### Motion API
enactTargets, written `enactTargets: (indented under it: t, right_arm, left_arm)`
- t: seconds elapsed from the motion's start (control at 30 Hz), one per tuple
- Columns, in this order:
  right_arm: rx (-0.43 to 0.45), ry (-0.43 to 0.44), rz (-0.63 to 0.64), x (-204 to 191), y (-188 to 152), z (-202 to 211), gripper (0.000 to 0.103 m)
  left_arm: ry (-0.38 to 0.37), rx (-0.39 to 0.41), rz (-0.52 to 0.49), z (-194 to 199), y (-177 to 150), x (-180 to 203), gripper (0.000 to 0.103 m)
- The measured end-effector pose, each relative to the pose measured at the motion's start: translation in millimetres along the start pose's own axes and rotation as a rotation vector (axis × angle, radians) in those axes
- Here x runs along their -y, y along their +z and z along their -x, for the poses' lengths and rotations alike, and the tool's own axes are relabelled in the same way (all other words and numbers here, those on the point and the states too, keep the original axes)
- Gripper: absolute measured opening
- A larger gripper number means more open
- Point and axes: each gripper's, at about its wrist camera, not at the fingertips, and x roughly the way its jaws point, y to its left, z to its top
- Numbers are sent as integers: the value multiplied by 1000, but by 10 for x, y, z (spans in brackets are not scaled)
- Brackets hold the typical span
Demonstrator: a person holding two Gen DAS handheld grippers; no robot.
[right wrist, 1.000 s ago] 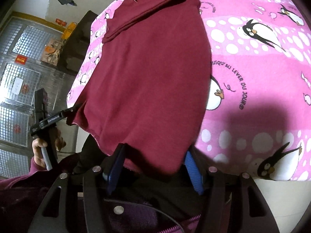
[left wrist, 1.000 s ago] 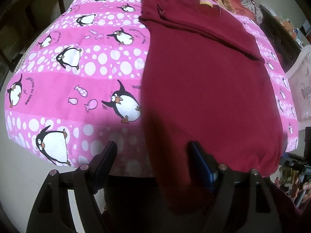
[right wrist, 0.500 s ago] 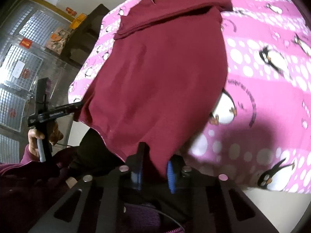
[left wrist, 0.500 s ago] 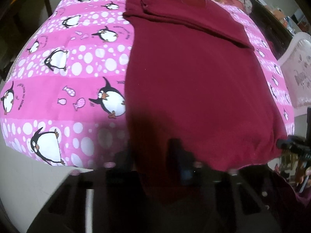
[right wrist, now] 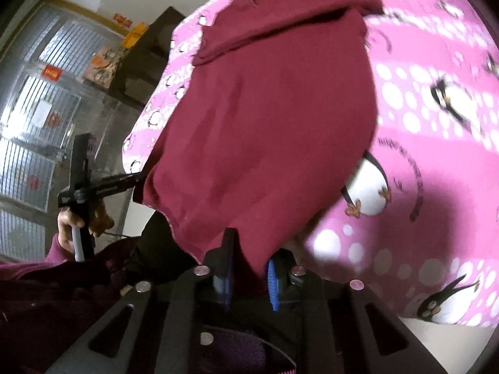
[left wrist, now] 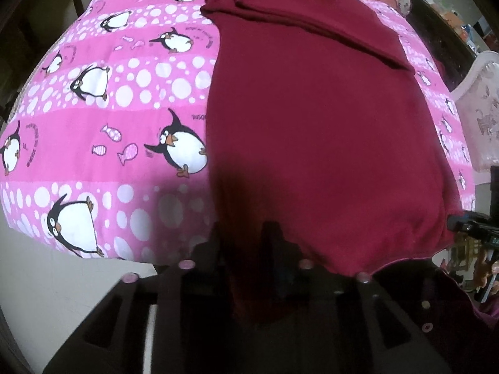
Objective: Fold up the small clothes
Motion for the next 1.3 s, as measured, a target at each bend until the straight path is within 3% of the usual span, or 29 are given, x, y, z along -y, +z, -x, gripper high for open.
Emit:
enactTargets:
  t: [0.13, 0.23, 0.3, 0.37, 0.53, 1.0, 1.3]
  right_arm:
    - [5, 29, -30, 33, 6, -36, 25]
    - [30, 56, -78, 86, 8, -22, 25]
    - [64, 80, -98, 97, 30, 45, 22]
    - [101, 108, -96, 64, 83, 138, 17]
    - [210, 158, -84, -32, 308, 433, 17]
    - [469, 200, -139, 80, 959, 882, 15]
    - [528, 206, -149, 169, 1479, 954, 14]
  left_arm:
    - [-10, -8, 10, -29, 6, -3, 29]
    - [-46, -15, -8, -27, 12, 39, 10]
    - [-72, -11, 5, 15, 39, 41, 8]
    - [-98, 14, 2, 112, 80, 35, 8]
    - [-180, 129, 51, 466, 280, -54, 8]
    - [-97, 379, 68, 812, 1086, 55, 8]
    - [-40, 462, 76, 840, 1480, 103, 8]
